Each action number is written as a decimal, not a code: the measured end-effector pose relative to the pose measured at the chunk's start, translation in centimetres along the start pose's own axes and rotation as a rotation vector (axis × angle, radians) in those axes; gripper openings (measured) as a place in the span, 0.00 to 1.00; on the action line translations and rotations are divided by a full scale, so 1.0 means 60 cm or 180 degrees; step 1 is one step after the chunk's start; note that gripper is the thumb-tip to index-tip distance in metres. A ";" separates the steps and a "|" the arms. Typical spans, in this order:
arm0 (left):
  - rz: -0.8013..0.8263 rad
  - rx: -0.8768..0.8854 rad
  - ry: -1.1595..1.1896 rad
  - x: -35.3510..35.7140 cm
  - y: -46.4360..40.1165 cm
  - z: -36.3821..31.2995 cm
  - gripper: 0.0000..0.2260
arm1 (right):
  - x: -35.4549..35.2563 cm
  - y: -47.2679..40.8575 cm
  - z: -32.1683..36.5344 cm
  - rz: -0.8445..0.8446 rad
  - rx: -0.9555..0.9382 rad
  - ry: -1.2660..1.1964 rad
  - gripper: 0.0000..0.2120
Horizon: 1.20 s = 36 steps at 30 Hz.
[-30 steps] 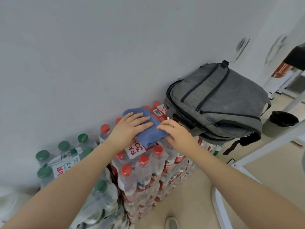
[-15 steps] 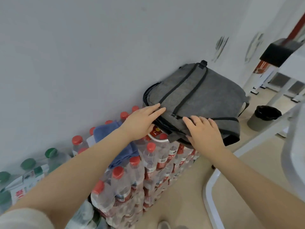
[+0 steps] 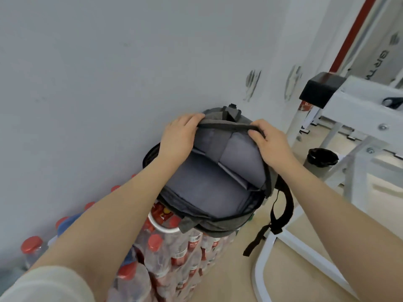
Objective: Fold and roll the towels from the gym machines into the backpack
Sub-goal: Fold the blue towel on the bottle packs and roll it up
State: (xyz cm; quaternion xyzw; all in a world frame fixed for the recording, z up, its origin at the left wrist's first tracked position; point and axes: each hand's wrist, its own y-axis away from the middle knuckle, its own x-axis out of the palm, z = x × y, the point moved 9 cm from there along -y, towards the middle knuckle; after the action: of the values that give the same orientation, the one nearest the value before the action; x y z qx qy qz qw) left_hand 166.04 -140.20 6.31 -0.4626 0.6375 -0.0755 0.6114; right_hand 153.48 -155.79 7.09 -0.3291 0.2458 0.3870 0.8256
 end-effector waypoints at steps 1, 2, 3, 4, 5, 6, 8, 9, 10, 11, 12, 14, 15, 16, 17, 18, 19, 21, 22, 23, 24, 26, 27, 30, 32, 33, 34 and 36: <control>0.0107 -0.0103 0.0015 0.017 -0.017 0.006 0.18 | 0.002 -0.009 -0.018 -0.0024 0.0071 -0.0004 0.08; 0.0175 -0.0112 -0.0036 0.032 -0.034 0.007 0.18 | 0.004 -0.016 -0.036 -0.0039 0.0144 -0.0009 0.08; 0.0283 -0.0095 -0.0093 0.047 -0.050 0.003 0.18 | 0.008 -0.023 -0.055 -0.0033 0.0232 -0.0012 0.08; 0.0466 -0.0115 -0.0147 0.065 -0.066 0.001 0.17 | 0.013 -0.029 -0.074 -0.0005 0.0332 -0.0008 0.09; 0.0671 -0.0192 -0.0192 0.082 -0.080 0.004 0.15 | 0.019 -0.034 -0.093 0.0043 0.0439 0.0005 0.09; 0.0855 -0.0349 -0.0211 0.097 -0.091 0.014 0.14 | 0.024 -0.039 -0.111 0.0099 0.0533 0.0027 0.10; 0.1057 -0.0868 -0.0060 0.112 -0.102 0.056 0.14 | 0.033 -0.044 -0.141 0.0216 0.0678 0.0112 0.11; 0.1098 -0.1138 0.0266 0.117 -0.099 0.078 0.14 | 0.038 -0.044 -0.154 0.0276 0.0731 0.0185 0.11; 0.1132 -0.1341 0.0718 0.123 -0.093 0.093 0.14 | 0.044 -0.044 -0.165 0.0342 0.0761 0.0271 0.12; 0.1146 -0.1492 0.1203 0.128 -0.083 0.102 0.12 | 0.051 -0.043 -0.173 0.0413 0.0786 0.0344 0.13; 0.1161 -0.1609 0.1615 0.131 -0.073 0.107 0.12 | 0.057 -0.040 -0.180 0.0466 0.0810 0.0389 0.13; 0.1228 -0.1737 0.1921 0.137 -0.062 0.121 0.12 | 0.068 -0.037 -0.189 0.0509 0.0813 0.0424 0.13; 0.1330 -0.1792 0.1867 0.143 -0.058 0.131 0.13 | 0.073 -0.036 -0.192 0.0532 0.0801 0.0443 0.13; 0.1469 -0.1891 0.1774 0.153 -0.054 0.143 0.13 | 0.078 -0.035 -0.196 0.0563 0.0790 0.0475 0.13; 0.1621 -0.1964 0.1635 0.166 -0.051 0.154 0.13 | 0.082 -0.034 -0.198 0.0594 0.0771 0.0540 0.13; 0.1752 -0.1971 0.1385 0.177 -0.051 0.161 0.14 | 0.084 -0.034 -0.200 0.0595 0.0751 0.0633 0.13; 0.1835 -0.1954 0.0993 0.186 -0.050 0.164 0.14 | 0.084 -0.033 -0.202 0.0579 0.0760 0.0727 0.13; 0.1799 -0.1763 -0.0004 0.191 -0.052 0.159 0.16 | 0.082 -0.028 -0.204 0.0531 0.0838 0.0844 0.12; 0.1696 -0.1533 -0.0498 0.187 -0.058 0.148 0.17 | 0.082 -0.027 -0.204 0.0506 0.0840 0.0885 0.12; 0.1450 -0.1143 -0.0885 0.174 -0.067 0.125 0.17 | 0.080 -0.026 -0.201 0.0479 0.0822 0.0928 0.12; 0.1082 -0.0572 -0.1046 0.157 -0.076 0.092 0.16 | 0.079 -0.025 -0.200 0.0457 0.0805 0.0985 0.12; 0.0471 0.0697 -0.0875 0.128 -0.066 0.014 0.14 | 0.077 -0.025 -0.195 0.0432 0.0750 0.1094 0.12; 0.0618 0.1187 -0.0753 0.134 -0.046 -0.010 0.17 | 0.076 -0.025 -0.191 0.0433 0.0724 0.1136 0.12; 0.2296 0.1116 -0.0649 0.181 0.023 -0.004 0.34 | 0.072 -0.027 -0.181 0.0578 0.0777 0.1385 0.13; 0.2878 0.0768 -0.0762 0.203 0.047 0.028 0.34 | 0.072 -0.031 -0.157 0.0749 0.0670 0.1792 0.13; 0.2964 0.0682 -0.0792 0.210 0.049 0.033 0.31 | 0.073 -0.032 -0.130 0.0713 0.0442 0.2014 0.15; 0.3016 0.0643 -0.0773 0.214 0.048 0.032 0.28 | 0.081 -0.029 -0.091 0.0587 0.0041 0.2197 0.16; 0.3123 0.0591 -0.0742 0.221 0.048 0.033 0.26 | 0.121 0.001 -0.002 0.0446 -0.0801 0.2396 0.22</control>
State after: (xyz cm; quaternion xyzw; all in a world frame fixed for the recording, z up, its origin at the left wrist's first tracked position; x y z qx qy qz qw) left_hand 168.62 -146.72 -5.48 -0.0580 0.6978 0.2161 0.6805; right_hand 157.63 -152.34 2.19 -0.5288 0.5035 0.3218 0.6027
